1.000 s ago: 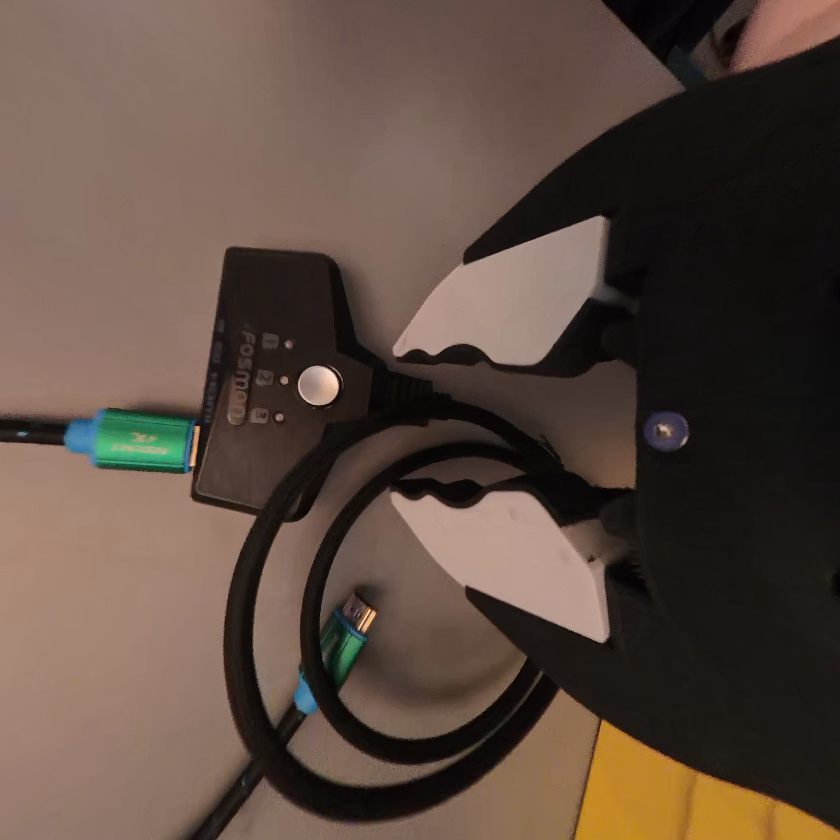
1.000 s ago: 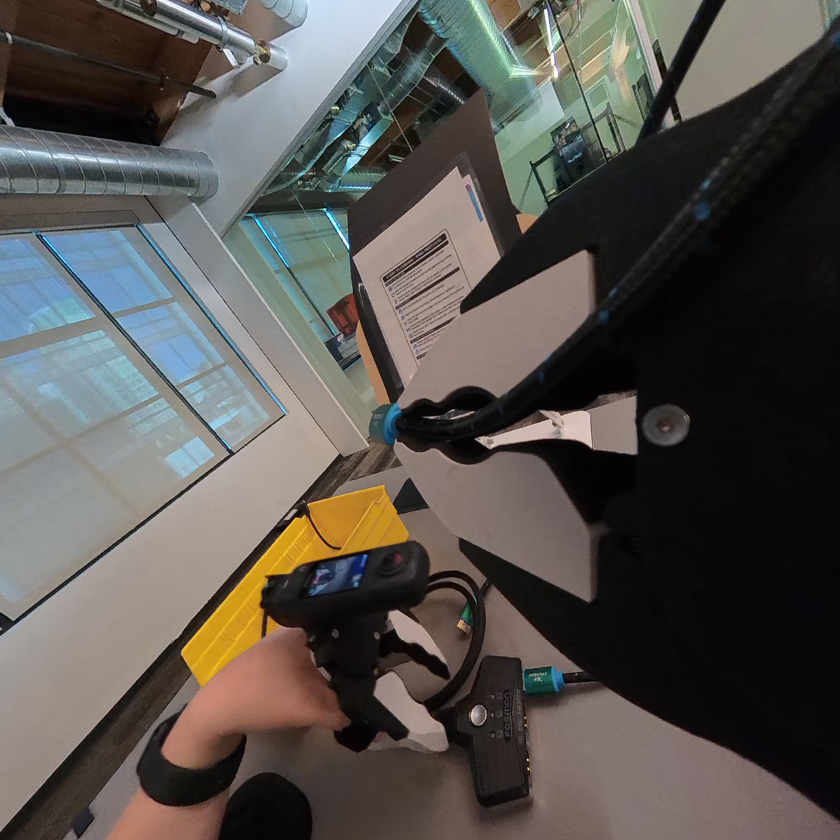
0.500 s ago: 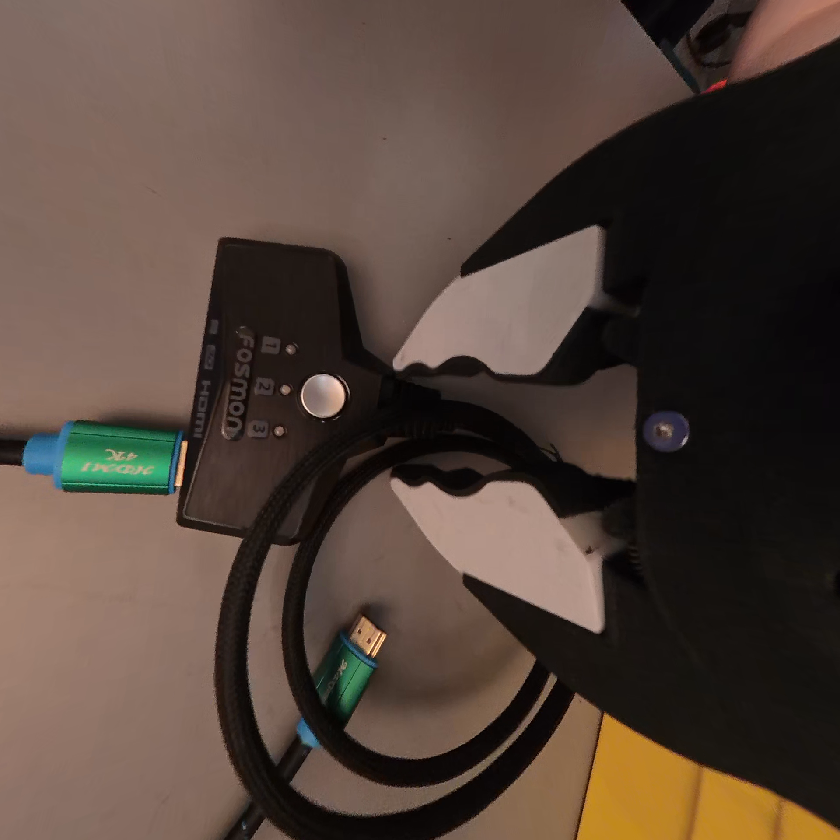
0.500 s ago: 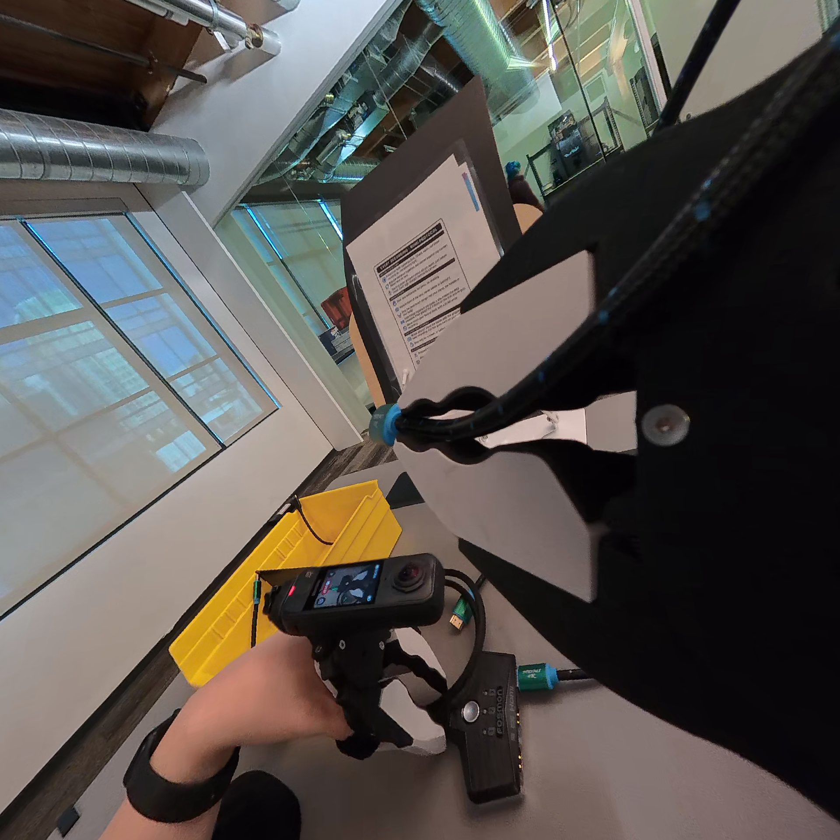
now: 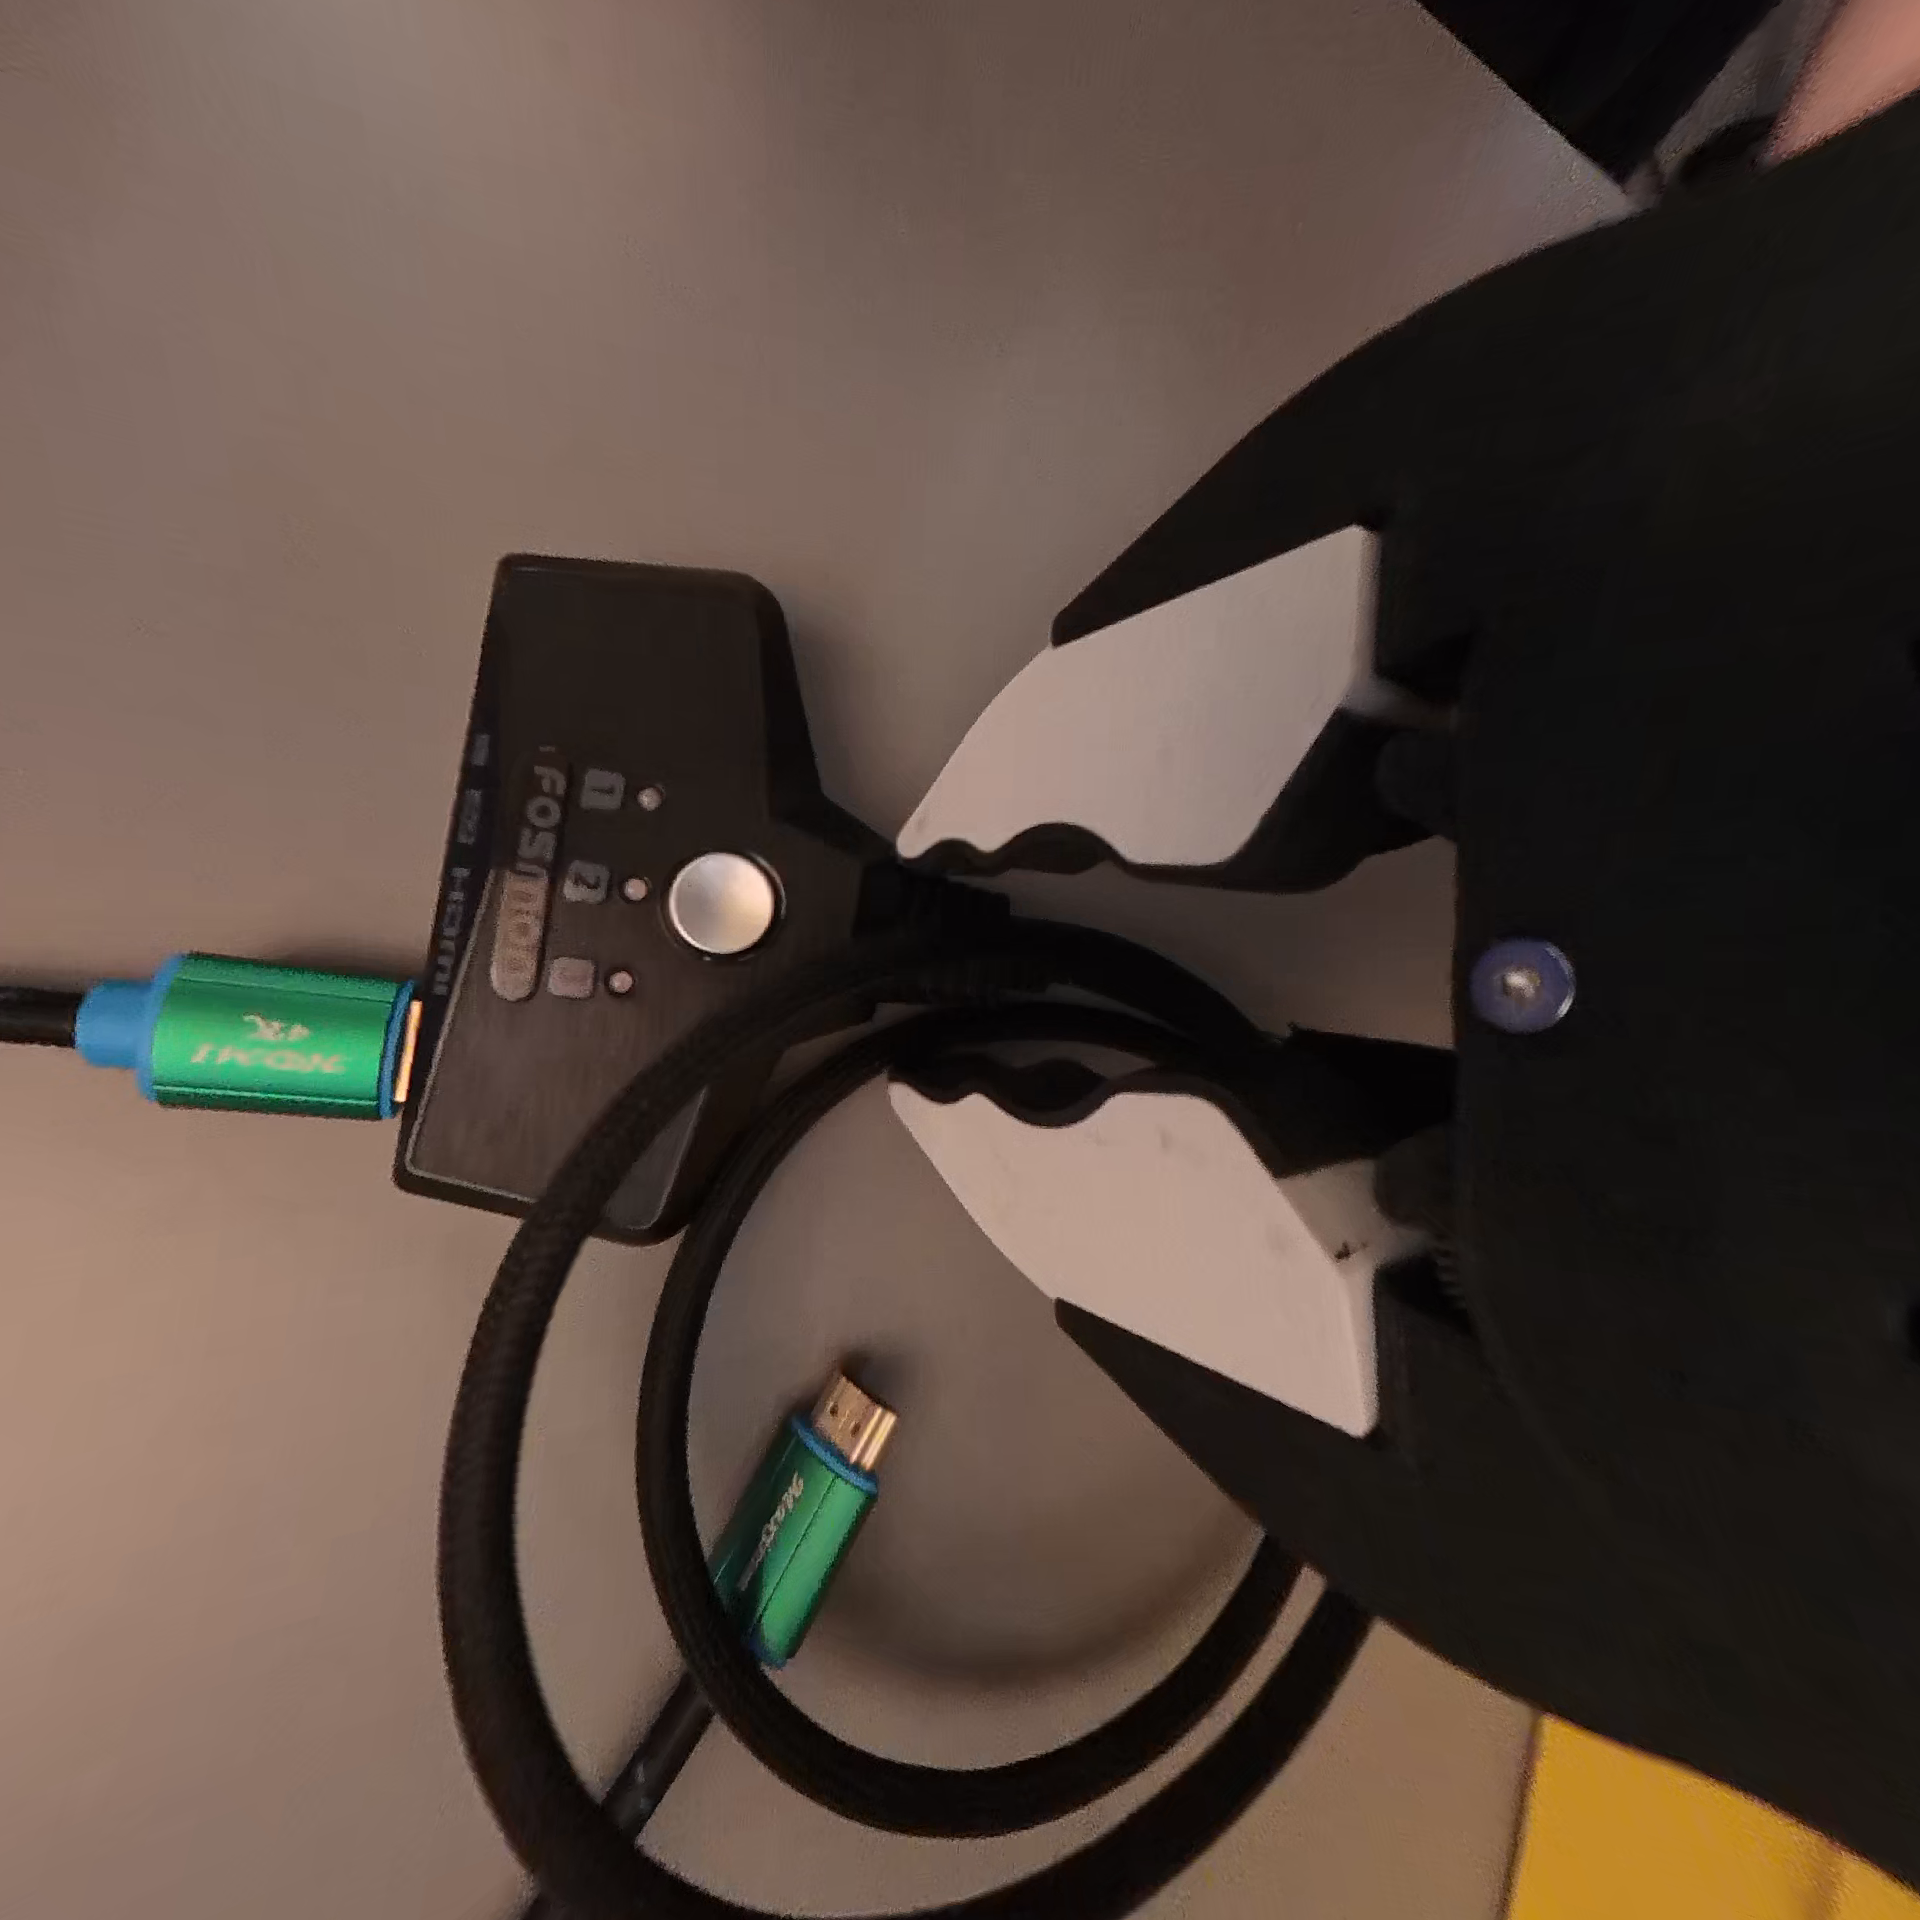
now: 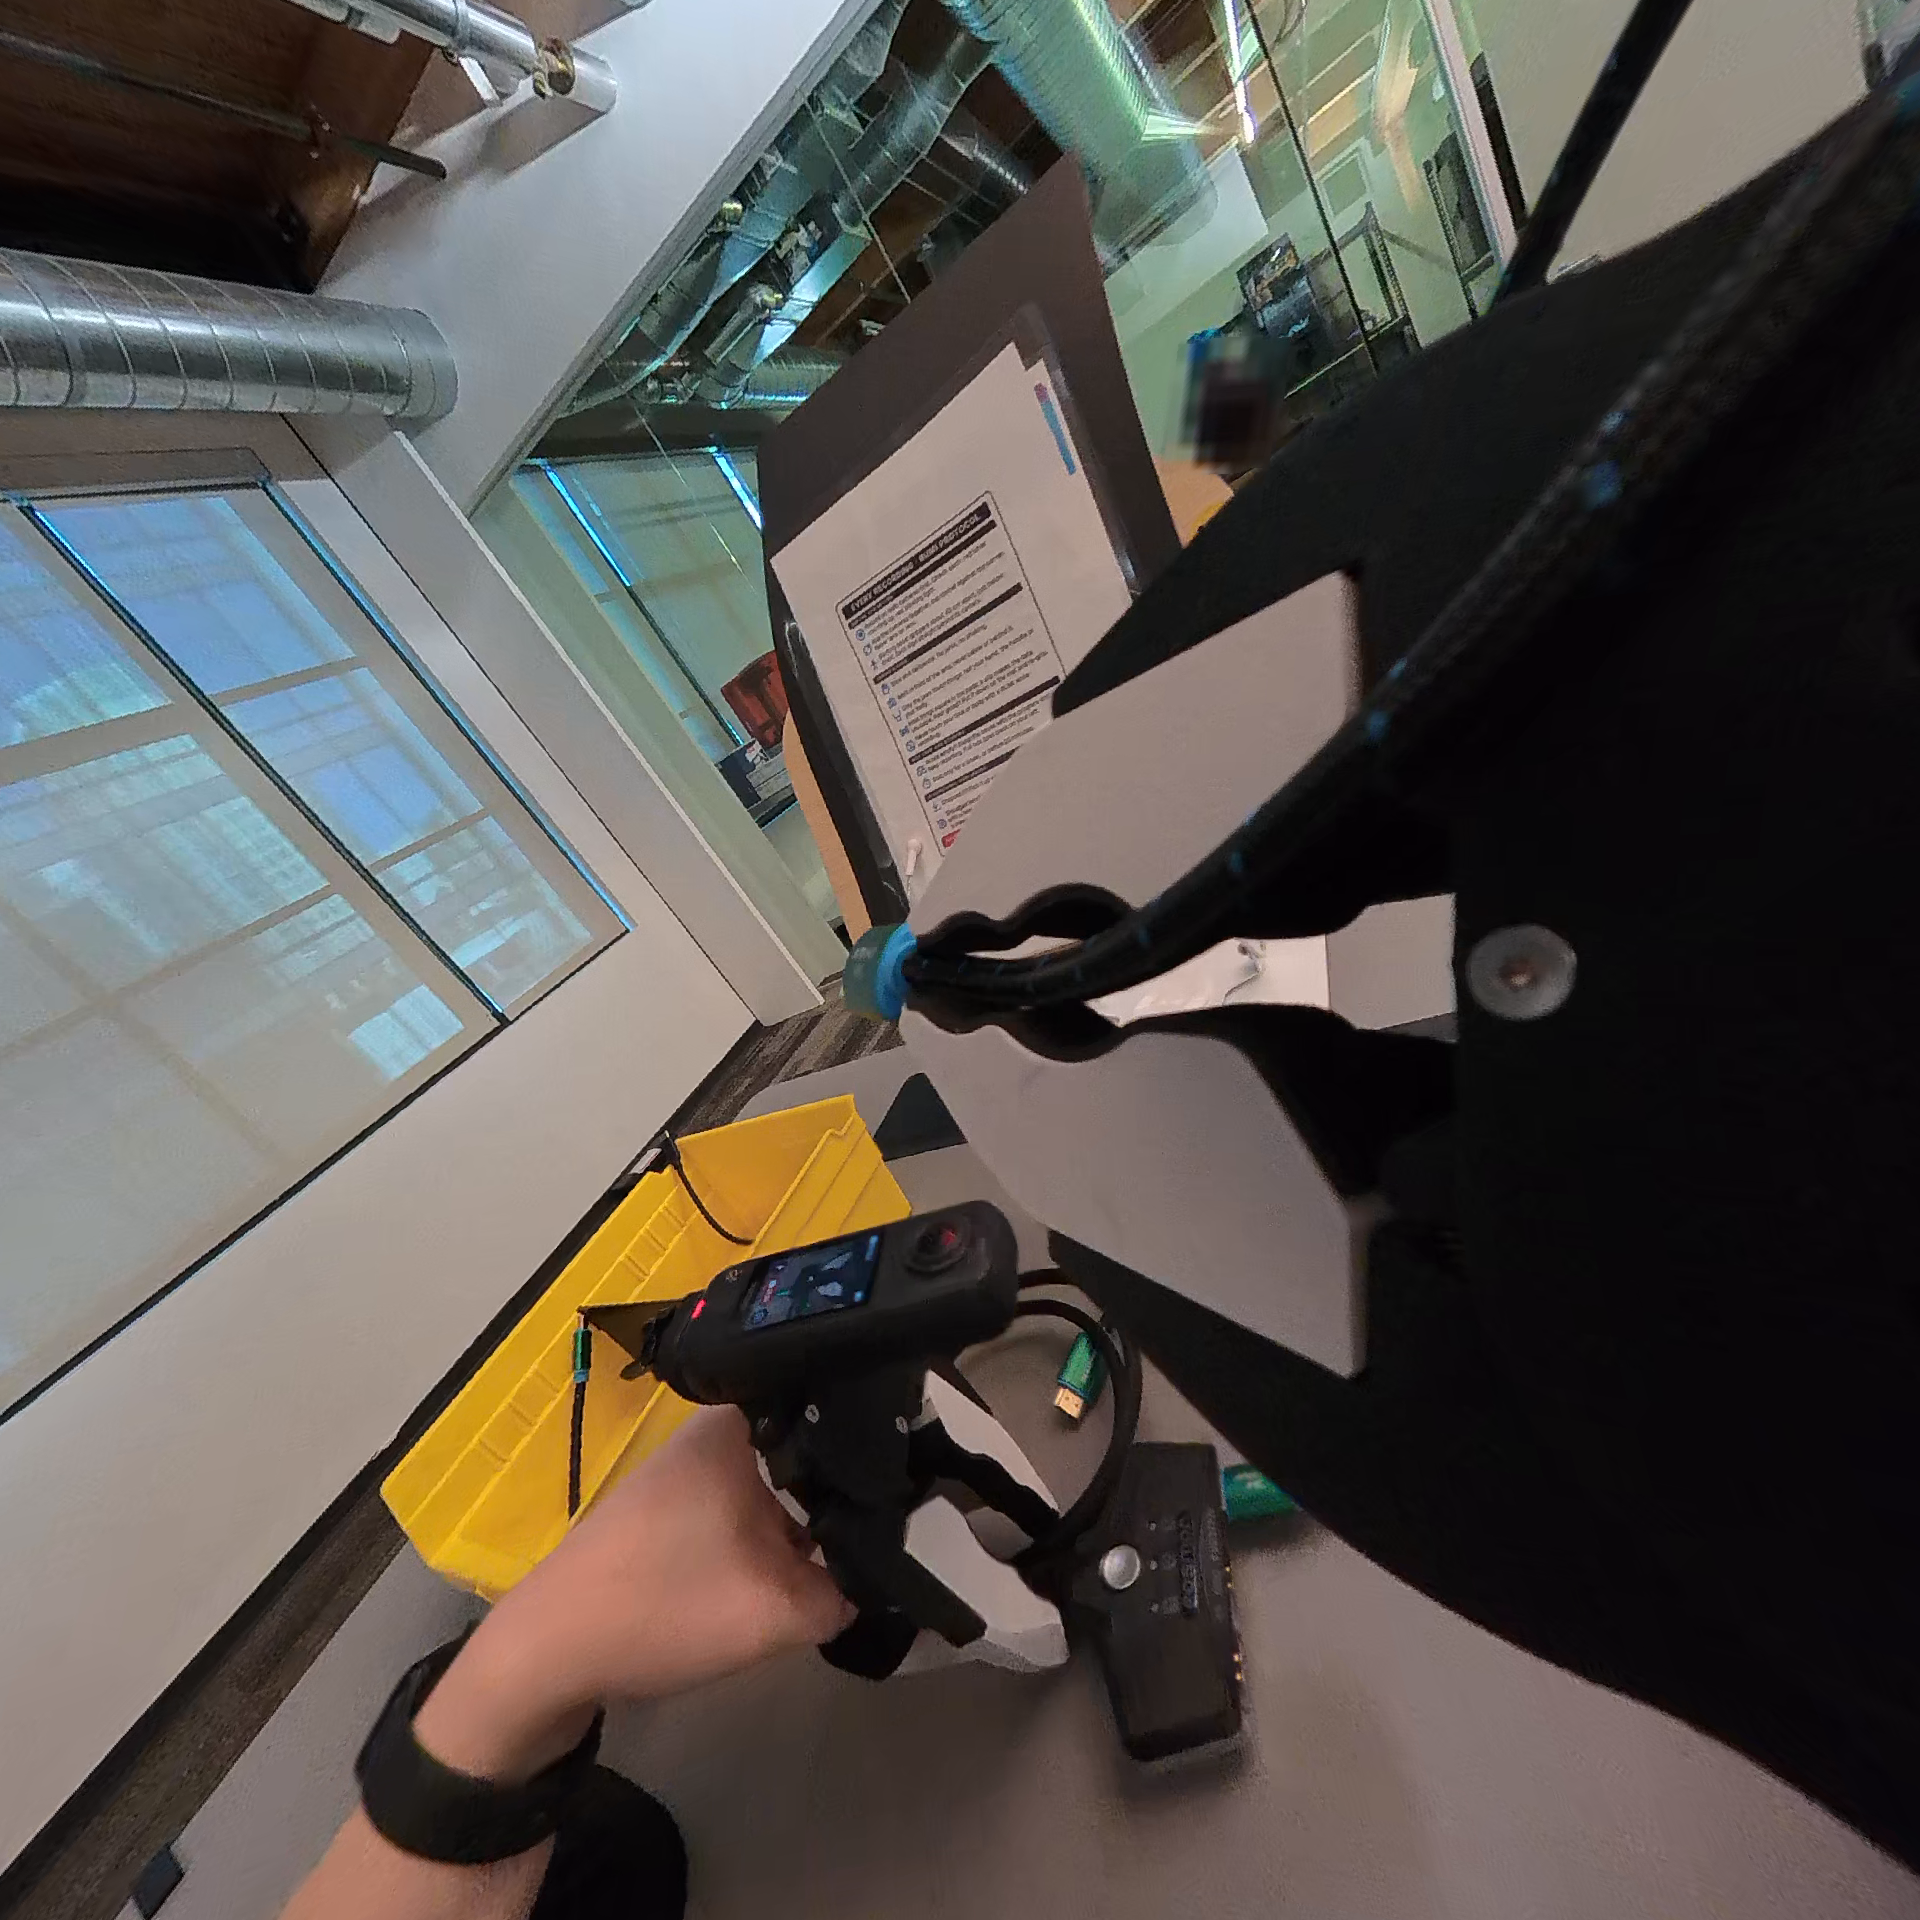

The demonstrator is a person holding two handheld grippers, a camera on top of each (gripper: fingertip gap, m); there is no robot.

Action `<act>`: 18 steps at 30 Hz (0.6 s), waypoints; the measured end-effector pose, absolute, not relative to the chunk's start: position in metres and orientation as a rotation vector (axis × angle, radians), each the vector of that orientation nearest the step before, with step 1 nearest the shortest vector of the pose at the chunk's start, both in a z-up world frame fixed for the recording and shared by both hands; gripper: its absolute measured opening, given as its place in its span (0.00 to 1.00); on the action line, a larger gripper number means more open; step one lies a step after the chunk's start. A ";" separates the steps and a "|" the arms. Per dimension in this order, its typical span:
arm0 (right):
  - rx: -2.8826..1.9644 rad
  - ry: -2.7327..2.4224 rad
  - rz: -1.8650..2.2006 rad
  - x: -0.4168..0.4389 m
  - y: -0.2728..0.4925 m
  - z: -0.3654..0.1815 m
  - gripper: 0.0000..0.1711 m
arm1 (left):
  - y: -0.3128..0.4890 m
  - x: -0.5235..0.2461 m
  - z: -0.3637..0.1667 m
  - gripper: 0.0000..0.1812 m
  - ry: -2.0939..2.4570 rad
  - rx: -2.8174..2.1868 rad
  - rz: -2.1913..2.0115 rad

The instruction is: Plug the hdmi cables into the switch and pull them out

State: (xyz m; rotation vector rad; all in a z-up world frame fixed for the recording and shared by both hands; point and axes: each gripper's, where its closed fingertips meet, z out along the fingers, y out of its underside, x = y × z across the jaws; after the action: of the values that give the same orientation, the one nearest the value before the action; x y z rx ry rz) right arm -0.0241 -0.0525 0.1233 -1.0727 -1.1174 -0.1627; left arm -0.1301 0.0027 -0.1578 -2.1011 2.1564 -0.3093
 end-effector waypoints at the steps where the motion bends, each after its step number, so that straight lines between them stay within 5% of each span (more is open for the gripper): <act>1: -1.074 -1.112 -0.163 -0.022 -0.053 0.124 0.05 | 0.003 -0.127 -0.156 0.18 2.132 -2.104 -0.363; 18: -1.105 -0.938 -0.141 0.001 -0.051 0.145 0.05 | -0.031 -0.086 -0.046 0.17 1.633 -1.931 -1.705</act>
State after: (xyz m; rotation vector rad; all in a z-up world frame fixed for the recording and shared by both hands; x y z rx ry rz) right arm 0.0007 -0.0514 0.1454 -1.1046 -0.9383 -0.1413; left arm -0.0855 -0.0305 -0.0459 -1.9311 1.6326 -1.7052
